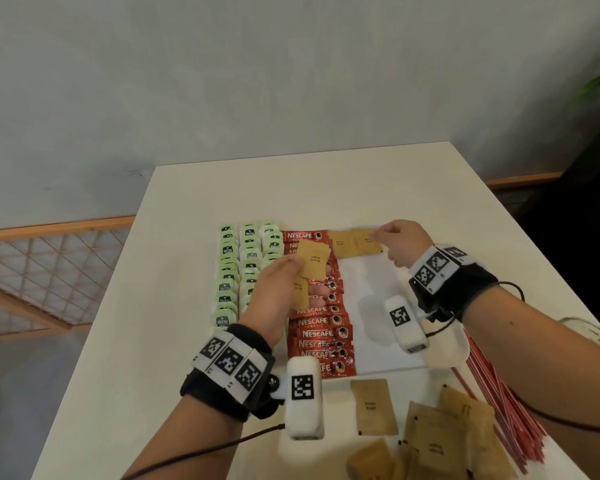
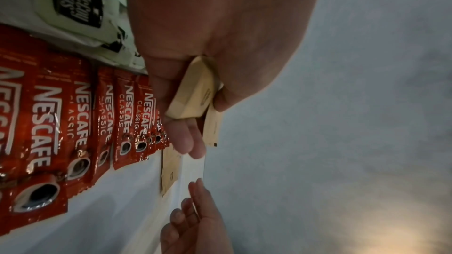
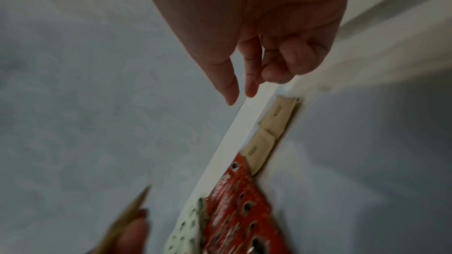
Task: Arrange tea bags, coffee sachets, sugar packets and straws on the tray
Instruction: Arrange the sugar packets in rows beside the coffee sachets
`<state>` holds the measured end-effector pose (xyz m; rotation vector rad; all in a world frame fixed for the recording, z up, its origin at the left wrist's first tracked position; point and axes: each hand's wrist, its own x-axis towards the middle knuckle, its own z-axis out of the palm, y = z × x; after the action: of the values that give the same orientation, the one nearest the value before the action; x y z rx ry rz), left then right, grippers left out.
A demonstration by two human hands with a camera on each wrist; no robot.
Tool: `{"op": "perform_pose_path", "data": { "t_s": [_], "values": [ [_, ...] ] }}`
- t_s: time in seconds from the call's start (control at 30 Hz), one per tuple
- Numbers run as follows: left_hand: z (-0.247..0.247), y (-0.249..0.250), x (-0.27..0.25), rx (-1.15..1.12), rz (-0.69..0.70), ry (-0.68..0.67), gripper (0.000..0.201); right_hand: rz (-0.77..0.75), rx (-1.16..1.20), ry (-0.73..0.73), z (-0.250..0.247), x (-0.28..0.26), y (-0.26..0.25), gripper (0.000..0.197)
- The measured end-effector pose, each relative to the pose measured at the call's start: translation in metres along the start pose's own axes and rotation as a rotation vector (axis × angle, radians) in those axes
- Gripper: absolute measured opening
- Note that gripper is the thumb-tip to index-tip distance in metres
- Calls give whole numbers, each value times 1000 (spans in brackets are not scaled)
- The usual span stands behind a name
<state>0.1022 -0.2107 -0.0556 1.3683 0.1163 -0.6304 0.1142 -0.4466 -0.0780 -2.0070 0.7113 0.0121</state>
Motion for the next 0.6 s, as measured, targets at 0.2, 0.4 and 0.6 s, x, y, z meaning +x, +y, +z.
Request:
{"op": "perform_pose_path", "data": {
  "t_s": [0.2, 0.4, 0.6],
  "values": [
    [17, -1, -12, 230, 54, -98, 22, -233, 131, -209, -5, -52, -16, 16],
    [29, 2, -21, 503, 95, -172, 22, -342, 25, -295, -7, -72, -12, 5],
    [24, 15, -24, 519, 188, -41, 22, -294, -6, -322, -25, -84, 1, 10]
  ]
}}
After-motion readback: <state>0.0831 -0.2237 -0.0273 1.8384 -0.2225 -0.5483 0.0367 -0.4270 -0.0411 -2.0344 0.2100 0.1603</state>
